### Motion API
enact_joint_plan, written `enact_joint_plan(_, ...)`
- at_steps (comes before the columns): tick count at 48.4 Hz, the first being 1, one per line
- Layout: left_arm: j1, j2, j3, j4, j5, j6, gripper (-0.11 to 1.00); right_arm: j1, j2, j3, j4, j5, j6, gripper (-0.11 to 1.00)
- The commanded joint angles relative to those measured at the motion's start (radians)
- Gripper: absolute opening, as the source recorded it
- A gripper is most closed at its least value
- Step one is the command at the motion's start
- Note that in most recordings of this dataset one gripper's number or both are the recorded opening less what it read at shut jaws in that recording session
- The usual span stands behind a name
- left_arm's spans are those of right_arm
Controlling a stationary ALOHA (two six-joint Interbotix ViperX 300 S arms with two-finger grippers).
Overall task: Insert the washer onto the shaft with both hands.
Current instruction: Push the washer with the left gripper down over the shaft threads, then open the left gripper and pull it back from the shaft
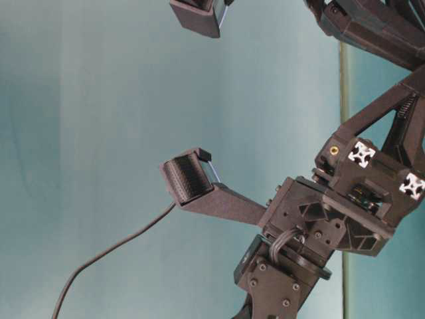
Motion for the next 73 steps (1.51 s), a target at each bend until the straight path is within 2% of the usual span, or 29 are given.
enact_joint_plan(1,-0.011,-0.011,-0.015,0.002,-0.002,0.000,0.35,-0.006,-0.012,-0.023,0.002,-0.011,0.009,0.00)
enact_joint_plan(4,-0.011,-0.012,-0.015,0.002,-0.002,0.000,0.38,-0.006,-0.012,-0.023,0.002,-0.011,0.009,0.00)
enact_joint_plan(11,-0.009,-0.015,-0.018,0.003,-0.002,0.002,0.78,-0.003,-0.012,-0.023,0.002,-0.011,0.009,0.00)
enact_joint_plan(15,-0.009,-0.023,-0.015,0.002,0.000,0.003,0.93,0.000,-0.012,-0.023,0.002,-0.011,0.009,0.00)
enact_joint_plan(17,-0.011,-0.028,-0.015,0.003,0.005,0.005,0.97,0.000,-0.012,-0.023,0.002,-0.009,0.009,0.00)
enact_joint_plan(55,-0.009,-0.118,0.044,0.002,0.067,0.014,0.95,0.009,-0.012,-0.018,0.002,0.003,0.009,0.00)
enact_joint_plan(73,-0.009,-0.210,0.109,0.002,0.149,0.017,0.95,0.014,-0.012,-0.018,0.002,0.015,0.008,0.00)
